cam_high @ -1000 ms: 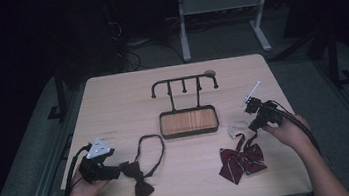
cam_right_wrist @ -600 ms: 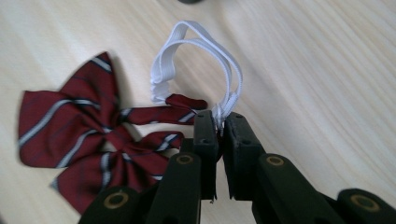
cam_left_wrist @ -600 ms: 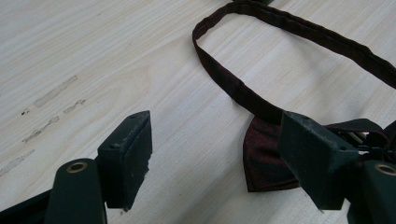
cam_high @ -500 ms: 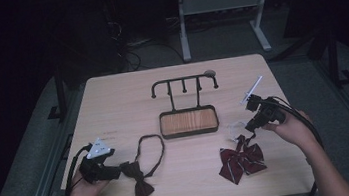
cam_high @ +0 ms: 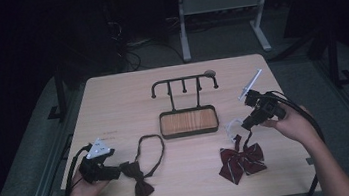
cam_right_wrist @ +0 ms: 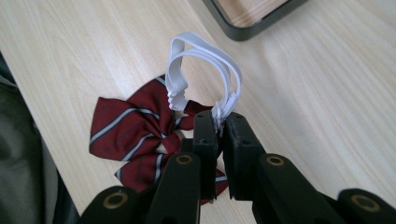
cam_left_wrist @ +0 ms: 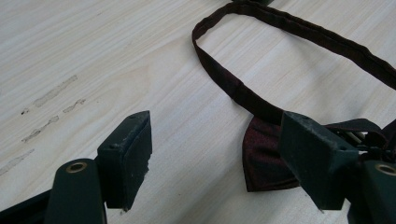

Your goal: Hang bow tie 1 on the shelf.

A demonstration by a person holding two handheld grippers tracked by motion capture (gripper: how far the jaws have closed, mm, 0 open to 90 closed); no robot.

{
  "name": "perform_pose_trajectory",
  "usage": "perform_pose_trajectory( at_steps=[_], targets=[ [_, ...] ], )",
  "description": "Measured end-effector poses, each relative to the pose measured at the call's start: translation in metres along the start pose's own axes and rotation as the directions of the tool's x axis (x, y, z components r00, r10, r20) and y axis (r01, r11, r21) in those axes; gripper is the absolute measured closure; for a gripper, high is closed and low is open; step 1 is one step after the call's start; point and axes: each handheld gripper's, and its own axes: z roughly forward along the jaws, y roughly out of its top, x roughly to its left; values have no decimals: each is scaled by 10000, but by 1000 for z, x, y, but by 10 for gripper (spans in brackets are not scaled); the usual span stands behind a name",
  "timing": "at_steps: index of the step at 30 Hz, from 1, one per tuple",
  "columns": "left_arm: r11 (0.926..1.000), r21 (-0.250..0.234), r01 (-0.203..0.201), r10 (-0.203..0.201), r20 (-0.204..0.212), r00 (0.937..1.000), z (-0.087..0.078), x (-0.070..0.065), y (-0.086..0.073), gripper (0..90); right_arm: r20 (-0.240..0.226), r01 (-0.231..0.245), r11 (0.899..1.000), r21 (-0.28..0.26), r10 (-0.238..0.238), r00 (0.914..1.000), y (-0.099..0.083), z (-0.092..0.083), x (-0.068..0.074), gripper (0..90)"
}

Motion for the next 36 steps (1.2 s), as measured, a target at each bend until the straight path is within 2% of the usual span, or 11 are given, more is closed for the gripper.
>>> perform_pose_trajectory(
  at_steps=[9, 21, 36],
  targets=[
    [10000, 18, -14, 14, -16, 10000, 0, 0, 0, 266, -60, 325, 9995, 51, -324, 9995, 11, -12, 7, 833],
    [10000, -3, -29, 29, -20, 10000, -1, 0, 0, 266, 287, 572, 9983, -57, -570, 9980, 26, -35, 17, 833],
    [10000, -24, -35, 35, -12, 10000, 0, 0, 0, 266, 593, 807, 9967, 114, -812, 9949, 44, -49, 21, 834]
  ],
)
